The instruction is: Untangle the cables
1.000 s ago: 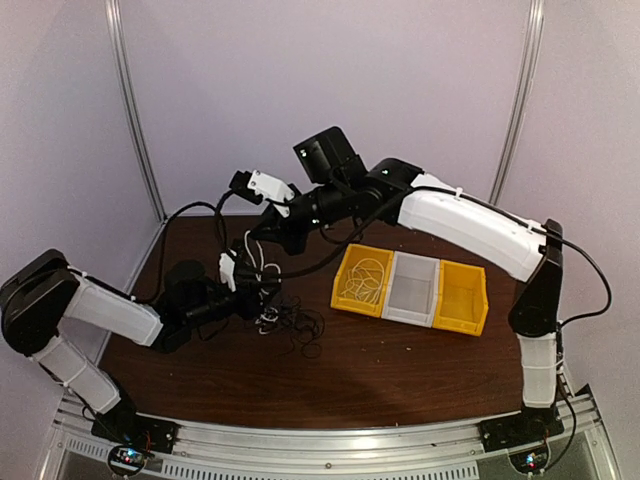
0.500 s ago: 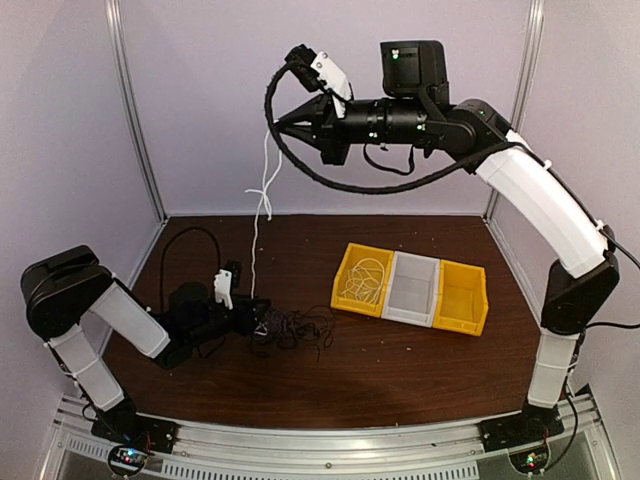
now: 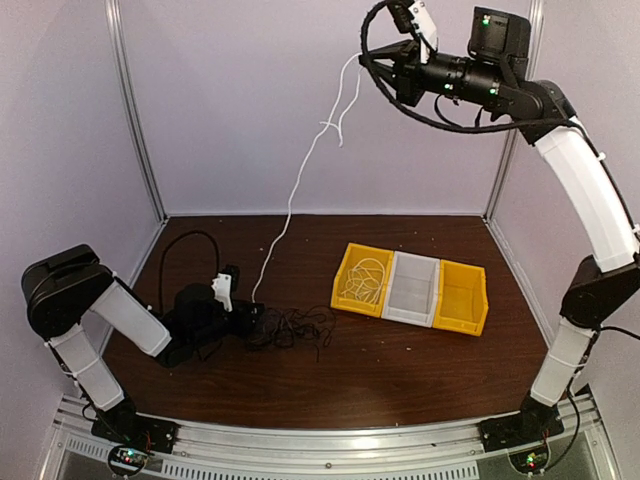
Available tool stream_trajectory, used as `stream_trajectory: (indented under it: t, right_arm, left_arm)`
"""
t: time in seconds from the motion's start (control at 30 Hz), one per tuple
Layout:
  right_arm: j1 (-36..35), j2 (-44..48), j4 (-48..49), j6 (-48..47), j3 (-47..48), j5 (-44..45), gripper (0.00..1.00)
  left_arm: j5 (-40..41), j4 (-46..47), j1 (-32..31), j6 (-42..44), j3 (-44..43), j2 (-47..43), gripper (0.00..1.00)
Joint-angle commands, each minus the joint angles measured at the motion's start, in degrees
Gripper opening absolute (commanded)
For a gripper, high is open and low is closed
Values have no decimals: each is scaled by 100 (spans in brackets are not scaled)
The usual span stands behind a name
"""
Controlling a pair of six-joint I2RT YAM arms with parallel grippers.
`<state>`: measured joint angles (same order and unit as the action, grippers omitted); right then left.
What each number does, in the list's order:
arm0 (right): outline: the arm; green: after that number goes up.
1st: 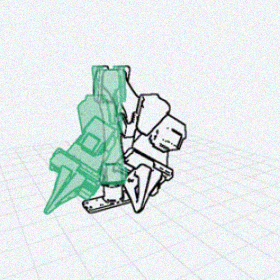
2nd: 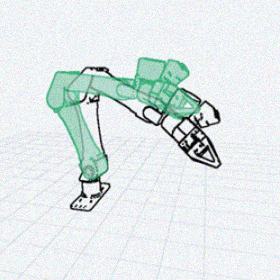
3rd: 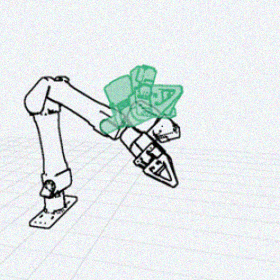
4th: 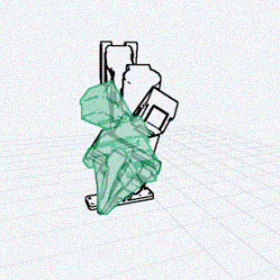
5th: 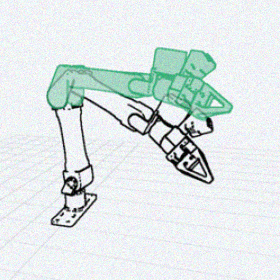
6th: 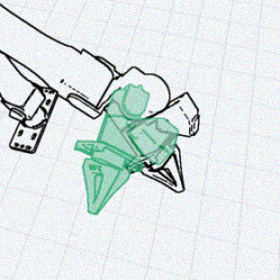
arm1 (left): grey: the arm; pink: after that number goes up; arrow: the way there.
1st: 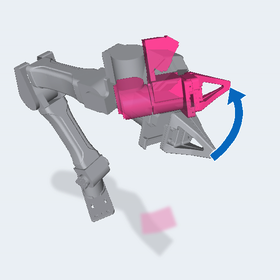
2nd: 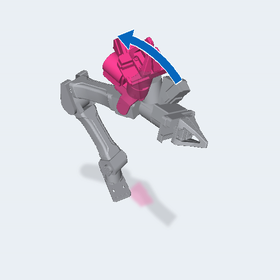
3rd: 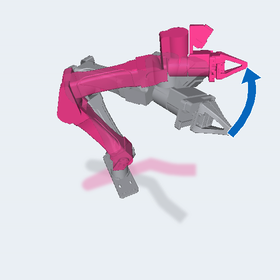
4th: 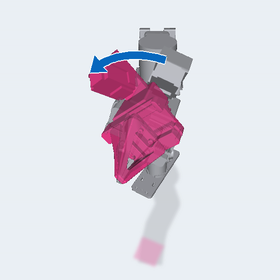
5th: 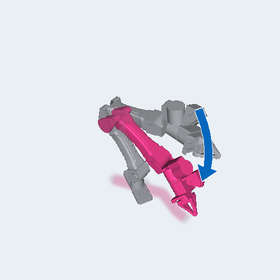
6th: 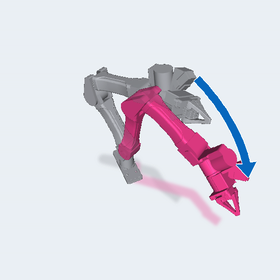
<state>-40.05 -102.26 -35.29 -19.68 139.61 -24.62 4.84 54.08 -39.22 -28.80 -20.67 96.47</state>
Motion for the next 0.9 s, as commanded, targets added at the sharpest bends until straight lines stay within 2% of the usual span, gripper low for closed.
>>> stream_trajectory:
  t: [0.0, 0.13, 0.43, 0.67, 0.87]
  right_arm:
    - [306, 529, 359, 92, 160, -62, 0]
    - [563, 642, 440, 209, 359, -109, 0]
    - [964, 725, 591, 297, 470, -81, 0]
    - [1181, 803, 663, 287, 443, -43, 0]
    - [1206, 949, 642, -52, -148, 197, 0]
  left_arm:
    - [358, -464, -2, 168, -174, 32, 47]
    - [633, -823, 1, 235, -306, 103, 56]
    - [933, -1331, 2, 236, -421, 10, 63]
    - [919, -1390, 2, 262, -403, -68, 63]
    - [686, -1556, 2, 159, -375, -635, 62]
